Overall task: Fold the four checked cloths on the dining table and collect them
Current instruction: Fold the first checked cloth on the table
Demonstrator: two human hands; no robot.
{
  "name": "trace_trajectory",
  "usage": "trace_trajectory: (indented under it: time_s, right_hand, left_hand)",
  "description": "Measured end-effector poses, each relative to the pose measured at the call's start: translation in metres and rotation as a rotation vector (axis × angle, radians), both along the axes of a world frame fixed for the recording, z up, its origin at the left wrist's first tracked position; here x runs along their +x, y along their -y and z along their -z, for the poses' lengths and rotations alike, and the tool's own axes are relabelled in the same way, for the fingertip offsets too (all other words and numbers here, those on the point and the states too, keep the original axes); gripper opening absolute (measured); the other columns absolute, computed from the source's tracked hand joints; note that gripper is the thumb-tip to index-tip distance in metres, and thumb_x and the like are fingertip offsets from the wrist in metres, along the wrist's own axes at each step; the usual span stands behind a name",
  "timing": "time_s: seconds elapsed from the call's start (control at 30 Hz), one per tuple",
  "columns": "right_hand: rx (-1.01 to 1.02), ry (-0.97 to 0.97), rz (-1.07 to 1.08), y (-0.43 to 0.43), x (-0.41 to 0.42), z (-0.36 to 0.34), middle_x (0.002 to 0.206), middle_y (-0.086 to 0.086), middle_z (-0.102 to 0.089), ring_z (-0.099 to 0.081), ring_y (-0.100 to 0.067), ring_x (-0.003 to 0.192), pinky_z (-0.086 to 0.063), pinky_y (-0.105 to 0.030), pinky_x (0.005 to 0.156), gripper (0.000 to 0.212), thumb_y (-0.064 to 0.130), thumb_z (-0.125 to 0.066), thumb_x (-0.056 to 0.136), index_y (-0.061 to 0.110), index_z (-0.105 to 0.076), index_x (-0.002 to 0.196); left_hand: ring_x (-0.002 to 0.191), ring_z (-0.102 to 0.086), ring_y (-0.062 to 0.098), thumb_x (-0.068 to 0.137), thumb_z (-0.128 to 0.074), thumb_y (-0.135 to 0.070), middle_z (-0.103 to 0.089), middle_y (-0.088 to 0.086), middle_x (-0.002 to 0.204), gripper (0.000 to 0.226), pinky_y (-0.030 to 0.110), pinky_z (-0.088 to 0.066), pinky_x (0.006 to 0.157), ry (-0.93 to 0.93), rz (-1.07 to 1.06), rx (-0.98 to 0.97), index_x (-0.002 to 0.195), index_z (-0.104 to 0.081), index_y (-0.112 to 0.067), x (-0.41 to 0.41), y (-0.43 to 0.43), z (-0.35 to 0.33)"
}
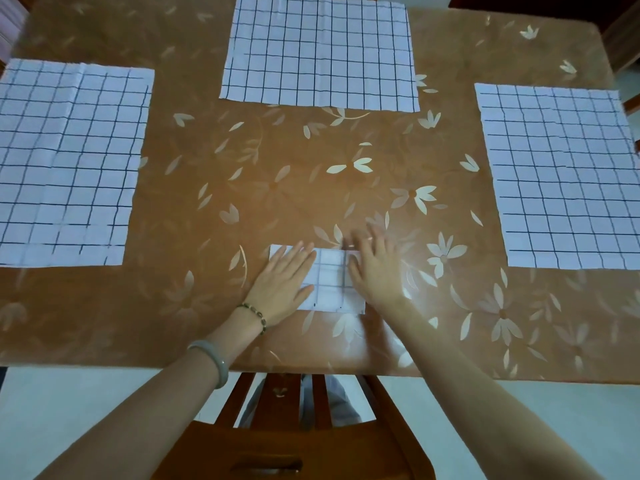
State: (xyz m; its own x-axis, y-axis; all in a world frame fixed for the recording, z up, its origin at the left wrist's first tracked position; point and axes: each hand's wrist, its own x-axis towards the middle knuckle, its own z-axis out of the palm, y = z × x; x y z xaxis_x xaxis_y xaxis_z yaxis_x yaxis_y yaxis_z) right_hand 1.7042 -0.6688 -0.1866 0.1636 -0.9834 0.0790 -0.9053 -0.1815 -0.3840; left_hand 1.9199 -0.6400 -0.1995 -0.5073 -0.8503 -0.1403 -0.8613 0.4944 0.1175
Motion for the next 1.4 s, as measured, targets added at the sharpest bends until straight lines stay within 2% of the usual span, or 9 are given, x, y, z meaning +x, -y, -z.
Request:
trace_trajectory:
  time_s: [0.17, 0.27, 0.5, 0.67, 0.8, 0.9, 1.1, 1.27, 1.4]
  right_hand:
    - [0.152, -0.063, -0.319, -0.023, 0.048, 0.020, 0.150, -0.018, -0.036, -0.029, -0.031, 0.141, -0.020, -0.046, 0.114, 0.055, 0.025, -0.029, 0.095, -0.001, -0.037, 0.142]
    - [0.234, -0.170, -0.273, -0.028, 0.046, 0.036, 0.152, -0.014, -0.033, -0.028, -0.025, 0.142, -0.024, -0.047, 0.112, 0.056, 0.031, -0.026, 0.098, 0.002, -0.032, 0.145]
    - [0.295, -0.287, -0.144, -0.034, 0.002, 0.033, 0.153, -0.014, -0.031, -0.024, -0.025, 0.144, -0.009, -0.047, 0.117, 0.077, 0.058, -0.009, 0.097, 0.002, -0.031, 0.146]
    - [0.253, -0.299, -0.048, -0.031, -0.010, 0.018, 0.158, -0.011, -0.014, -0.010, -0.025, 0.147, 0.015, -0.044, 0.116, 0.086, 0.066, -0.004, 0.091, 0.005, -0.018, 0.150]
    - [0.167, -0.197, -0.103, -0.021, 0.032, 0.006, 0.151, -0.015, -0.033, -0.027, -0.027, 0.142, -0.005, -0.048, 0.116, 0.063, 0.041, -0.023, 0.096, 0.001, -0.035, 0.144]
    - [0.193, -0.183, -0.154, -0.019, 0.057, 0.014, 0.148, -0.016, -0.040, -0.034, -0.028, 0.139, -0.014, -0.049, 0.112, 0.059, 0.035, -0.027, 0.094, -0.001, -0.040, 0.140]
    - [0.262, -0.292, -0.211, -0.028, 0.026, 0.037, 0.156, -0.011, -0.023, -0.017, -0.022, 0.146, -0.007, -0.047, 0.117, 0.071, 0.053, -0.013, 0.098, 0.004, -0.024, 0.148]
    - [0.291, -0.343, -0.199, -0.026, -0.020, 0.032, 0.154, -0.013, -0.029, -0.022, -0.026, 0.144, -0.010, -0.050, 0.115, 0.077, 0.058, -0.007, 0.097, 0.003, -0.028, 0.147]
    - [0.315, -0.339, -0.159, -0.022, -0.046, 0.026, 0.157, -0.007, -0.007, 0.000, -0.019, 0.145, 0.003, -0.047, 0.118, 0.082, 0.062, -0.004, 0.093, 0.003, -0.014, 0.149]
  left_hand:
    - [0.139, -0.035, 0.024, 0.096, -0.030, -0.036, -0.043, 0.013, 0.146, 0.058, 0.043, -0.019, 0.115, 0.055, -0.012, 0.074, 0.140, -0.043, -0.001, -0.010, 0.006, 0.013]
    - [0.141, -0.030, 0.021, 0.095, -0.028, -0.037, -0.036, 0.010, 0.151, 0.060, 0.043, -0.017, 0.115, 0.029, -0.048, 0.098, 0.145, -0.033, -0.005, -0.009, 0.003, 0.022]
    - [0.146, -0.010, 0.015, 0.096, -0.016, -0.059, -0.008, 0.002, 0.158, 0.072, 0.042, 0.001, 0.117, 0.074, -0.213, 0.084, 0.152, -0.012, -0.014, 0.014, -0.006, 0.026]
    - [0.144, -0.018, 0.020, 0.094, -0.017, -0.061, -0.016, 0.007, 0.156, 0.078, 0.043, 0.001, 0.117, 0.103, -0.330, 0.031, 0.150, -0.018, -0.006, 0.036, -0.006, 0.020]
    - [0.144, -0.024, 0.024, 0.097, -0.021, -0.039, -0.025, 0.012, 0.155, 0.062, 0.045, -0.009, 0.116, 0.045, -0.176, -0.008, 0.148, -0.024, -0.004, 0.013, 0.005, 0.010]
    - [0.142, -0.028, 0.024, 0.096, -0.022, -0.035, -0.030, 0.012, 0.154, 0.059, 0.045, -0.013, 0.115, 0.041, -0.128, 0.023, 0.147, -0.025, -0.005, 0.000, 0.004, 0.015]
    - [0.146, -0.015, 0.016, 0.098, -0.019, -0.049, -0.016, 0.005, 0.158, 0.066, 0.046, -0.009, 0.117, 0.079, -0.178, 0.068, 0.151, -0.016, -0.010, 0.007, 0.000, 0.024]
    - [0.147, -0.004, 0.014, 0.092, -0.013, -0.068, -0.002, 0.001, 0.158, 0.081, 0.044, 0.002, 0.118, 0.150, -0.220, 0.096, 0.152, -0.004, -0.014, 0.024, 0.001, 0.019]
    - [0.147, 0.000, 0.017, 0.085, -0.004, -0.073, 0.005, 0.002, 0.157, 0.091, 0.044, 0.006, 0.118, 0.164, -0.301, 0.135, 0.152, 0.000, -0.011, 0.039, 0.004, 0.014]
